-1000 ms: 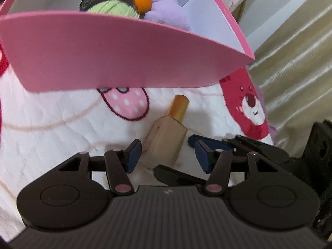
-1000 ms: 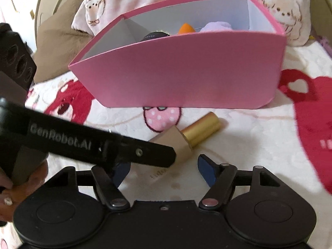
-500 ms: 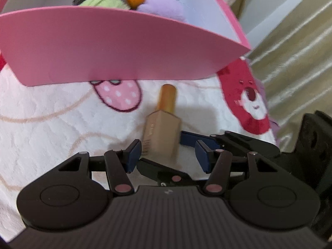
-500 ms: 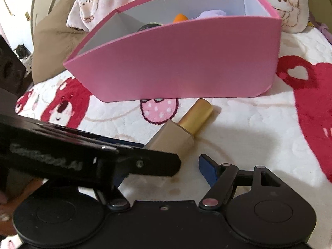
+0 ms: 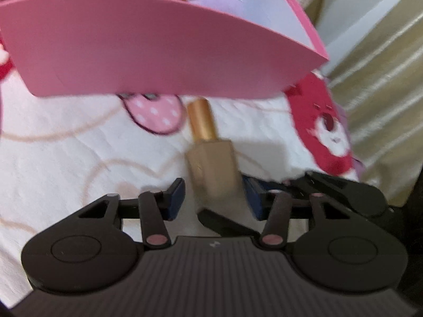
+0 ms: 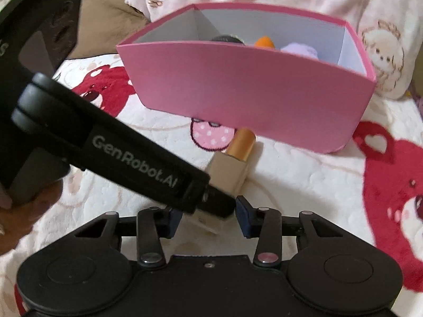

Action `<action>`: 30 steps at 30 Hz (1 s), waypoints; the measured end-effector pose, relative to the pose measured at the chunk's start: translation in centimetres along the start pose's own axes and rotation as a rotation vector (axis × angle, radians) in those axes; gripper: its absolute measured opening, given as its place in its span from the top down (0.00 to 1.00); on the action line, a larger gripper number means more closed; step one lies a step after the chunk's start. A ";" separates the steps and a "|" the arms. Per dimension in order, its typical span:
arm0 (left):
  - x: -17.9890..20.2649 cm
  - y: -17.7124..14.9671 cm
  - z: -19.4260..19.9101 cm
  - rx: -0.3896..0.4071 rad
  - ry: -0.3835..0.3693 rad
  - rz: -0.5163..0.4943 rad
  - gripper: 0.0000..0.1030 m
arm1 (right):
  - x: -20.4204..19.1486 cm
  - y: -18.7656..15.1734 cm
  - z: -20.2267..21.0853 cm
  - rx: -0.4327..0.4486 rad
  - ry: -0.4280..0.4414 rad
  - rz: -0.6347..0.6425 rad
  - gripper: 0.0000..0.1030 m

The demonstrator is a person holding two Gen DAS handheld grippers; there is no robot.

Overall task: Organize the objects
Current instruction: 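Close the left tool around the foundation bottle and stand it upright, then carry the foundation bottle with the left tool into the pink box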

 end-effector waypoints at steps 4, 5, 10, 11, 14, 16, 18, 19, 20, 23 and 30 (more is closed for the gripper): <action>-0.9 0.1 -0.7 0.018 -0.016 0.032 0.45 | 0.7 -0.7 -2.2 -0.007 0.010 -0.061 0.47; -1.0 0.1 -0.8 0.030 -0.027 0.038 0.49 | 0.9 -0.6 -2.4 0.008 0.011 -0.070 0.48; -1.0 0.1 -0.9 0.016 -0.056 0.086 0.55 | 1.6 -0.3 -1.8 0.003 0.016 -0.143 0.53; -0.8 0.1 -0.9 0.017 -0.048 0.080 0.54 | 1.5 -0.4 -1.7 0.003 0.013 -0.145 0.53; -0.4 -0.2 -0.5 0.018 -0.038 0.077 0.54 | 1.6 -0.2 -1.2 -0.013 0.010 -0.181 0.55; -0.2 -0.6 -0.2 0.008 -0.038 0.088 0.53 | 2.0 -0.3 -0.8 -0.027 0.038 -0.239 0.55; -0.2 -1.1 0.2 -0.006 -0.032 0.087 0.54 | 2.0 -0.5 -0.5 -0.042 0.059 -0.277 0.55; -0.2 -1.4 0.5 -0.014 -0.021 0.083 0.54 | 1.8 -0.7 -0.4 -0.051 0.066 -0.286 0.55; -0.2 -1.6 0.9 -0.016 -0.014 0.076 0.54 | 1.4 -0.9 -0.4 -0.061 0.071 -0.285 0.55; -0.3 -2.0 2.3 -0.003 0.002 0.072 0.54 | 0.5 -0.8 -0.4 -0.063 0.092 -0.284 0.55; 0.3 -1.3 6.7 0.063 0.030 0.022 0.54 | -2.3 1.0 1.5 0.021 0.135 -0.248 0.55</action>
Point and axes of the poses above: each gripper's, at about its wrist camera, not at the fingertips, and z roughly against the way its jaws point, x to its right, y to its top, the point moved 3 cm from there along -z, roughly the way its jaws point, and after that the axes turned 8 degrees about x, right-handed, at the moved point
